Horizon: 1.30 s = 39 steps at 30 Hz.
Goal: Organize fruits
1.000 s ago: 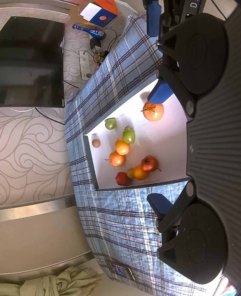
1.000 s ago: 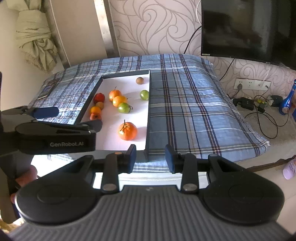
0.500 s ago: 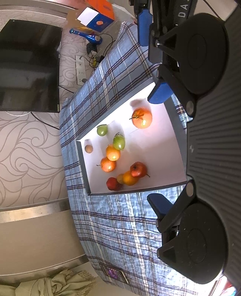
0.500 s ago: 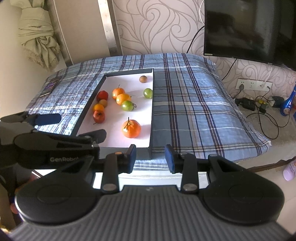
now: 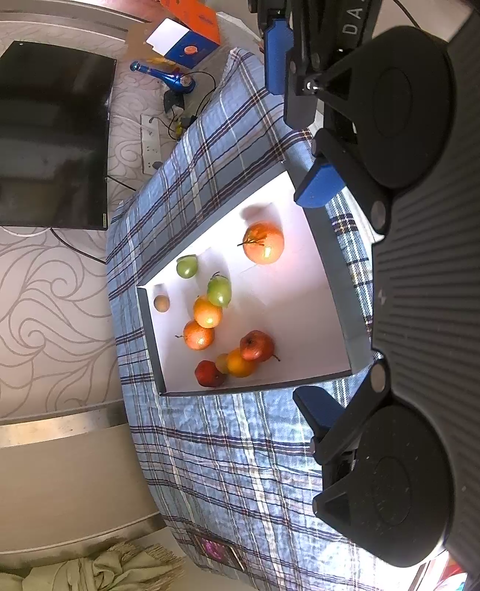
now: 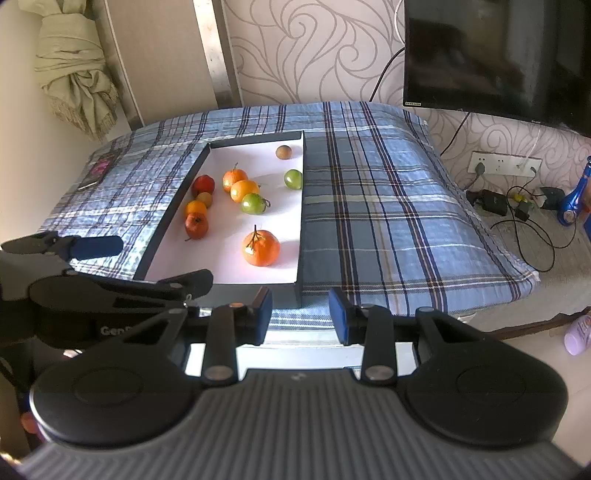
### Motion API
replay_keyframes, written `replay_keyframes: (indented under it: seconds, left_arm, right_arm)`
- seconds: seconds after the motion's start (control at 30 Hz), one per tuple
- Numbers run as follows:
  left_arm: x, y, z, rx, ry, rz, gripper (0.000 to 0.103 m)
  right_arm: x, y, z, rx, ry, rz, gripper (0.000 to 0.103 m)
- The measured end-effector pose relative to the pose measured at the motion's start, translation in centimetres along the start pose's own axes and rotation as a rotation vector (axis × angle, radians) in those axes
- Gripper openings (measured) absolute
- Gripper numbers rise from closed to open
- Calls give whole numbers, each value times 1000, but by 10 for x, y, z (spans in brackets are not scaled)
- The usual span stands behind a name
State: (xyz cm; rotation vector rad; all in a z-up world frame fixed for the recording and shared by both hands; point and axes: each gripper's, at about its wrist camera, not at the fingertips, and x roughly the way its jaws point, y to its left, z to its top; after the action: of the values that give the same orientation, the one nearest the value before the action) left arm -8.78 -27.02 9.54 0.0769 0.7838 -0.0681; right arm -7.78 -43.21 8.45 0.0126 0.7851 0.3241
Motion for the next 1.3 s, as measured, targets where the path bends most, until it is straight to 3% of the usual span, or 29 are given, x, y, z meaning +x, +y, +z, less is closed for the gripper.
replay_keyframes:
  seconds: [0.83,1.3]
  left_arm:
    - [18,2,-10,-23,104,-28,103]
    - [20,1,-11,-9,100,-17,103]
  right_arm:
    - [14,-5,-3,14,42,-7,37]
    - [20,-8,-5,22,57,-5,37]
